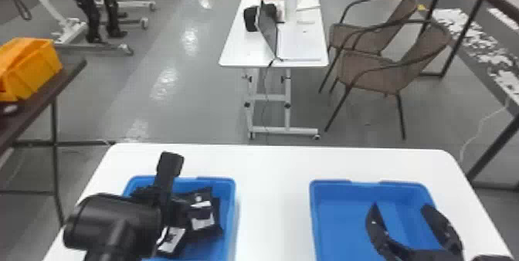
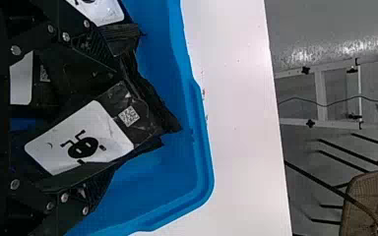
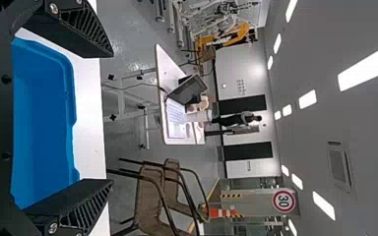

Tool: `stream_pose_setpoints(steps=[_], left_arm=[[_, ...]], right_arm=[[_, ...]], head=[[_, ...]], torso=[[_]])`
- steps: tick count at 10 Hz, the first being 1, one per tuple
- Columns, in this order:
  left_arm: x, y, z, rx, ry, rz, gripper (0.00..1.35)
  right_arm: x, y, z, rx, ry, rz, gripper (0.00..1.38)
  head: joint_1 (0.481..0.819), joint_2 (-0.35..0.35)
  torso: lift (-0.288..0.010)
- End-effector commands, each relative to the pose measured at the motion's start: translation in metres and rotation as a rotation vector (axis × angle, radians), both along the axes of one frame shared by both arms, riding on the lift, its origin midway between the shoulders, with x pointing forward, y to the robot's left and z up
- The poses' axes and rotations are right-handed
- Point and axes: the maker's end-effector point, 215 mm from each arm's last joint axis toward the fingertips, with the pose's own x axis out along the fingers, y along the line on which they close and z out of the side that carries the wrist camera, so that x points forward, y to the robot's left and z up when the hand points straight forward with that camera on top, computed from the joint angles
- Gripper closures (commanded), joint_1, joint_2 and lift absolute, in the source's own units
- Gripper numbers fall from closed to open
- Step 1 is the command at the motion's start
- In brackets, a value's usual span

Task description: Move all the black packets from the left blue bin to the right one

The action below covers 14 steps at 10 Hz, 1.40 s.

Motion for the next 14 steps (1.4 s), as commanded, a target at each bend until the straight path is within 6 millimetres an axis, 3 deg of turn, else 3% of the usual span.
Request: stream_pose_setpoints(steps=[1, 5, 6, 9, 10, 12, 14], left_arm=[[0.004, 0.002, 0.002, 0.007, -0.013, -0.006, 0.72], [0.007, -0.003, 0.004, 0.026, -0.034, -0.042, 0.90], [0.007, -0.004, 0.005, 0.031, -0.041, -0.053, 1.01], [-0.002, 0.000, 0.003, 0.001, -0.014, -0.078, 1.05], [-0.004, 0.001, 0.010, -0.044, -0.047, -0.083, 1.05], [-0.001, 0.005, 0.061, -0.084, -0.208, -0.062, 1.05], [0.006, -0.011, 0.112, -0.195, -0.352, -0.055, 1.05]], right_arm=[[-0.001, 0.000, -0.001, 0.006, 0.003, -0.001, 0.10], [-0.001, 0.000, -0.002, 0.010, 0.004, -0.003, 0.10], [-0.001, 0.000, -0.003, 0.012, 0.006, -0.003, 0.10], [-0.001, 0.000, -0.003, 0.014, 0.007, -0.002, 0.10], [-0.001, 0.000, -0.003, 0.014, 0.006, -0.002, 0.10], [0.000, 0.001, -0.002, 0.021, 0.004, -0.001, 0.10], [0.001, 0.003, -0.001, 0.026, 0.003, 0.005, 0.09]], head=[[0.695, 0.065], [0.695, 0.065], [0.695, 0.063], [0.695, 0.057], [0.695, 0.060], [0.695, 0.066], [0.695, 0.072]], torso=[[0.000], [0.000], [0.000], [0.000], [0.000], [0.000], [0.000]])
